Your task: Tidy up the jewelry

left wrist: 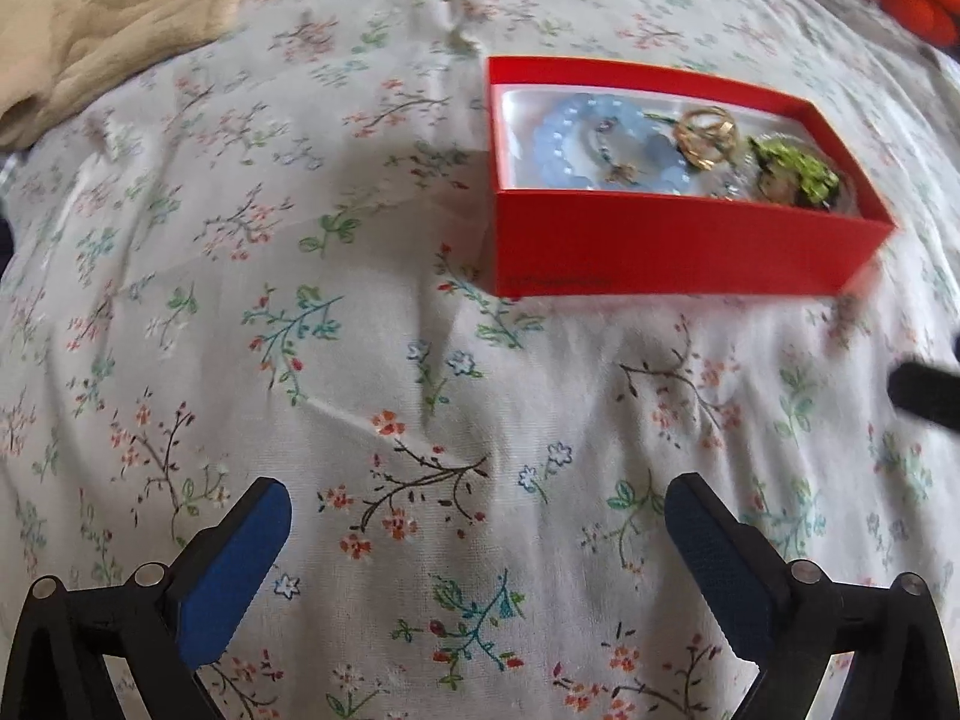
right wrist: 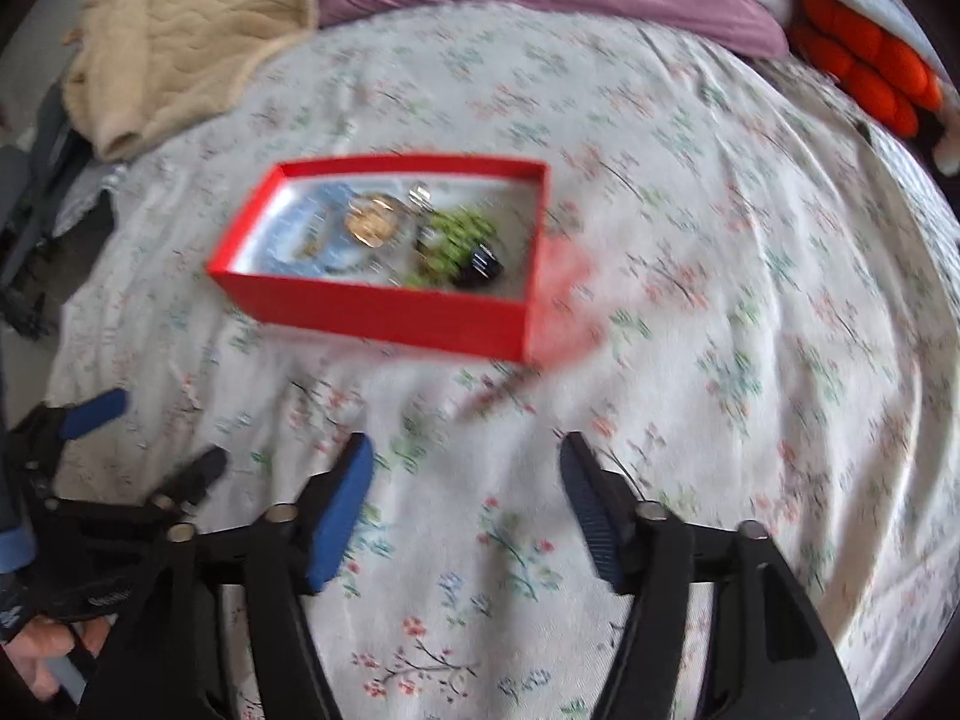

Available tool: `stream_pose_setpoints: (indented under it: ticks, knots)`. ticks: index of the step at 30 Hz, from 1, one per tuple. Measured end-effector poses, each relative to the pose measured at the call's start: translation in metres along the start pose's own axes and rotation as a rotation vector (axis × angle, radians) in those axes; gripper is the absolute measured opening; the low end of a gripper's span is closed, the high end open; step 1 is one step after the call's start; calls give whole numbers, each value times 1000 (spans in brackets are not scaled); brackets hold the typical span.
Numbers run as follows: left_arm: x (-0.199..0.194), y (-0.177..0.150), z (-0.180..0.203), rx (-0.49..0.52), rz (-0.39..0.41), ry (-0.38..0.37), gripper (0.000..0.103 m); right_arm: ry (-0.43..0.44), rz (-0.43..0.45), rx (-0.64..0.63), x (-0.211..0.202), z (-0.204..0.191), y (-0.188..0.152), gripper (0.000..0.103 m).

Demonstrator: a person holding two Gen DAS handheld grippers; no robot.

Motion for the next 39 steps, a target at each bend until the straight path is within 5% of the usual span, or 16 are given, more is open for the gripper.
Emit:
stream_pose_setpoints:
  ticks: [8,39]
  knots:
    - [-1,5,0,-70,18,30,102,-78,2,19,3,11,-5,90]
    - [-5,7,3,-60,30,28,102,-103,10,-16,8,0,0,90]
Point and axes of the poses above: each gripper's, at about its wrist camera, not at the fingertips, and x roughly the way its jaws point, z to its right, y to its top, the point moved 8 cm from there along x, roughly the way its jaws point, and after that the axes turned 2 degrees about -y, right-handed, at the moved point
